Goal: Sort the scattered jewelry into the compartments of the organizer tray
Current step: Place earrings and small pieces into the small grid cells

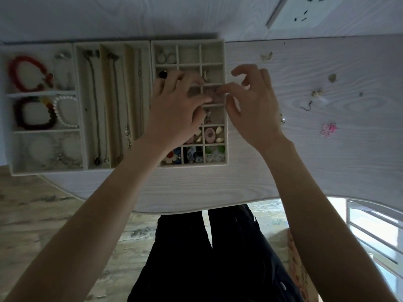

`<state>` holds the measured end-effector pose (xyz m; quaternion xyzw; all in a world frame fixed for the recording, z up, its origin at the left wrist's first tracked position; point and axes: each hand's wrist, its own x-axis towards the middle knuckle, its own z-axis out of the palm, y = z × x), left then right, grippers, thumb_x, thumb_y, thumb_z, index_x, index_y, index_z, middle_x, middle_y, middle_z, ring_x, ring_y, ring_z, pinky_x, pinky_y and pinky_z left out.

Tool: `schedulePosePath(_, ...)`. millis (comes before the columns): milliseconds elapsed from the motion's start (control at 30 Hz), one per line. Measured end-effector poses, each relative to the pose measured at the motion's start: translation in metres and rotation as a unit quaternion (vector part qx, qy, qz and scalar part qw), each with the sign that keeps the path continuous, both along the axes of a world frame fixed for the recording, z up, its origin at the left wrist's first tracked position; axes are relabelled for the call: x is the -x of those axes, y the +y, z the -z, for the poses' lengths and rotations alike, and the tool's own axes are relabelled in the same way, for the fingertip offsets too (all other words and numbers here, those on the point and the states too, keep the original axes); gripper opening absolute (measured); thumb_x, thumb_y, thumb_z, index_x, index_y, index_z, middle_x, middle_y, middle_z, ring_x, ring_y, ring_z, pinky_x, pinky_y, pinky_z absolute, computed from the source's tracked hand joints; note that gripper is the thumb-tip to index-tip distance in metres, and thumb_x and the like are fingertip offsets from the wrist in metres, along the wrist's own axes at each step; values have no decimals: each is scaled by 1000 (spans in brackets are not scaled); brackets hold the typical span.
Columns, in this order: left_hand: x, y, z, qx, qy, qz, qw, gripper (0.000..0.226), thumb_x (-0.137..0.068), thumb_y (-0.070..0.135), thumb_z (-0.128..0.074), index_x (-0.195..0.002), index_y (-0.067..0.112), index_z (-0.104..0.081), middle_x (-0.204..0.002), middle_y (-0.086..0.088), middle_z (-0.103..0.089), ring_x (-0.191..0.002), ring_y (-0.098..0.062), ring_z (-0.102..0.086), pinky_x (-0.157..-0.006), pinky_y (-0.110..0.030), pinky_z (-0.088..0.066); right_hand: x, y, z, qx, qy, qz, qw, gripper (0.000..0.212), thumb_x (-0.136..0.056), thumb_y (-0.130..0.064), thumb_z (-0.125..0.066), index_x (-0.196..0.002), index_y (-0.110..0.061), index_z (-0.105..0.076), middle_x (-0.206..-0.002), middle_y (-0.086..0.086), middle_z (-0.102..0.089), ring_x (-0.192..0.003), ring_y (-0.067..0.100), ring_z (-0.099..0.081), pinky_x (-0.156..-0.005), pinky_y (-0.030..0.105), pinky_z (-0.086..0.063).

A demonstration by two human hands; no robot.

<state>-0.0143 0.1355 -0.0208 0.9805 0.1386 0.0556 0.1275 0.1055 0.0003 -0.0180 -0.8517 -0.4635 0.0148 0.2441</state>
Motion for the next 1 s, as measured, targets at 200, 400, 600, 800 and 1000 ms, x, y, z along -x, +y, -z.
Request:
schedulePosePath(200, 2, -9, 2, -38, 43, -16, 998, 32, -90, 29, -41, -109, 25, -67, -128, -3, -53, -118, -27, -32, -95, -44, -29, 4, 0, 4, 47, -56, -2, 997, 21, -90, -22, -50, -95, -14, -69, -106, 16, -58, -90, 31, -53, -68, 36, -46)
schedulePosePath(400, 6, -10, 2, -38, 61, -34, 997, 34, -91, 30, -38, -110, 27, -66, -130, -6, -52, -119, -32, -37, -95, -48, -33, 7, 14, 9, 7, -58, 34, 998, 12, -78, -21, -68, -77, -9, -66, -94, 13, -61, -79, 29, -56, -58, 35, -48)
schedulePosePath(600, 4, -12, -1, -43, 70, -45, 996, 37, -89, 31, -36, -105, 25, -68, -130, -6, -51, -120, -33, -39, -95, -48, -33, 4, 30, 1, -10, -23, 94, 995, 12, -70, -6, -74, -74, -7, -63, -88, 12, -59, -74, 25, -57, -49, 25, -36)
schedulePosePath(800, 3, -12, 0, -36, 59, -47, 997, 41, -88, 33, -33, -103, 22, -70, -127, -10, -53, -119, -35, -42, -94, -49, -35, 5, 29, 2, -8, -24, 112, 993, 5, -78, -11, -67, -77, -8, -63, -82, 10, -59, -68, 23, -56, -52, 25, -31)
schedulePosePath(1000, 2, -12, 2, -29, 36, -46, 998, 39, -87, 30, -33, -101, 20, -69, -125, -8, -54, -117, -32, -41, -94, -46, -34, 3, 16, 0, -15, 34, 75, 996, 4, -77, -17, -69, -78, -13, -68, -94, 9, -59, -84, 24, -56, -56, 27, -39)
